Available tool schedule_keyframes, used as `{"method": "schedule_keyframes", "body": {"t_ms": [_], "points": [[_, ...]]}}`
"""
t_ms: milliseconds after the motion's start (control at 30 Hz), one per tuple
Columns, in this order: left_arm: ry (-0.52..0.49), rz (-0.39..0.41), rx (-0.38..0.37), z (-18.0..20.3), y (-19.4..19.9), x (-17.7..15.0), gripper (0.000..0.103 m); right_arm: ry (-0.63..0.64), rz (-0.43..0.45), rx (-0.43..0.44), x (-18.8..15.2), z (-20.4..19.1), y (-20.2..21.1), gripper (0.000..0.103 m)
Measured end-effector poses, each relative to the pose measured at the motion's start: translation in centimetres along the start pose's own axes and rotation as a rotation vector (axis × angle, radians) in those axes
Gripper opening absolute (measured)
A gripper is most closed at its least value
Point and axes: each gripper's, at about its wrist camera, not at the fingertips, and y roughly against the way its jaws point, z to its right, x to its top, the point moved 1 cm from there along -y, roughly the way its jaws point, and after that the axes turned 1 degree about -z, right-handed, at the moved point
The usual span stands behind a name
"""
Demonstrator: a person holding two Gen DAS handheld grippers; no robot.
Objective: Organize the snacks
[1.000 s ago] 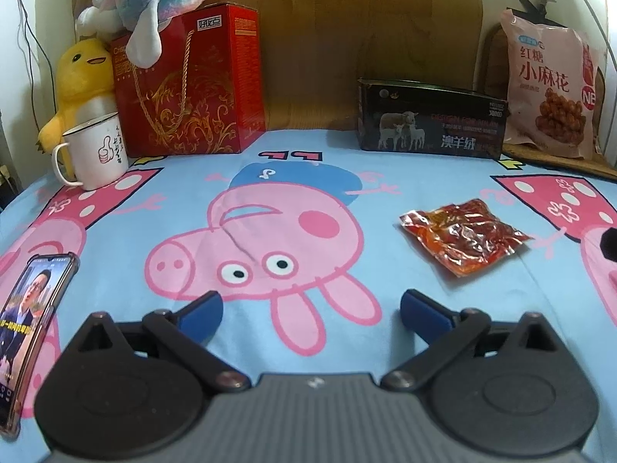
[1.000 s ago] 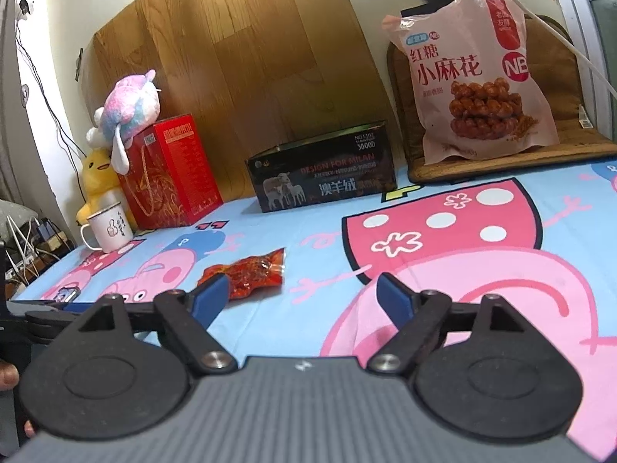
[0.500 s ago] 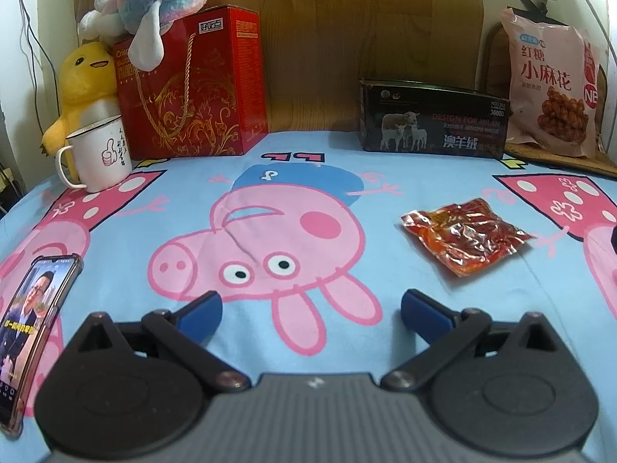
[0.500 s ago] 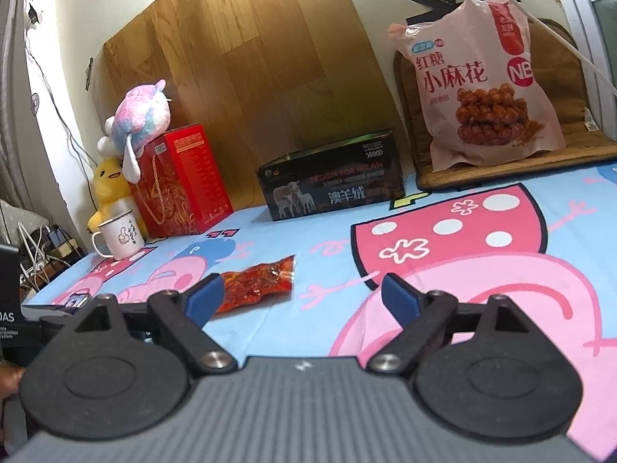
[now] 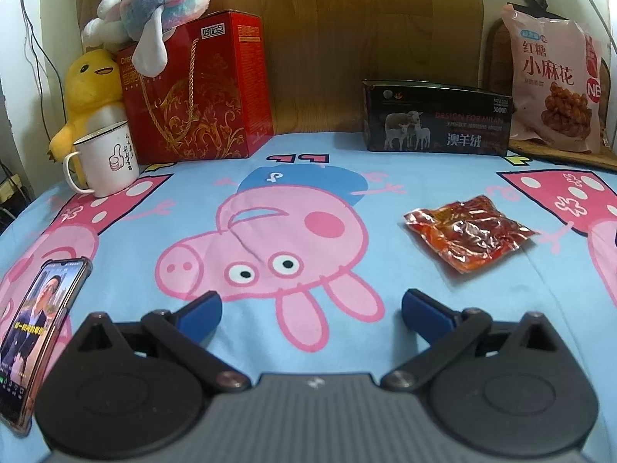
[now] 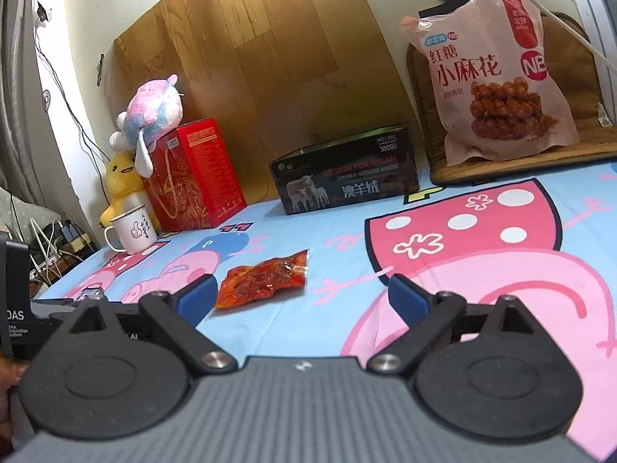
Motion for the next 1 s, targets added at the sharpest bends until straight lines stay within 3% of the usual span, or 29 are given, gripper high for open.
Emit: {"method": "schedule_keyframes", "body": {"t_ms": [133, 333, 667, 1000], "points": [[0.0, -0.002, 0.007, 0.2, 0.1, 0.1, 0.103, 0.003, -0.002, -0.006, 0.0, -0.1, -0.1, 0.097], [0.024, -0.001, -0.11, 1.8, -0.3, 1.1, 0.103, -0.003, 0.004, -0.025, -0.1, -0.2, 0.0, 0.097], [-0.015, -0.027, -0.132, 3.4, -1.4, 1.1, 0.103, -0.014, 0.007, -0.045, -0.1, 0.0, 0.1, 0.097], [-0.088, 0.009, -0.116, 3.9, -1.0, 1.0, 0.103, -0.014, 0.003, -0.06, 0.0, -0.1, 0.0, 0.097]]}}
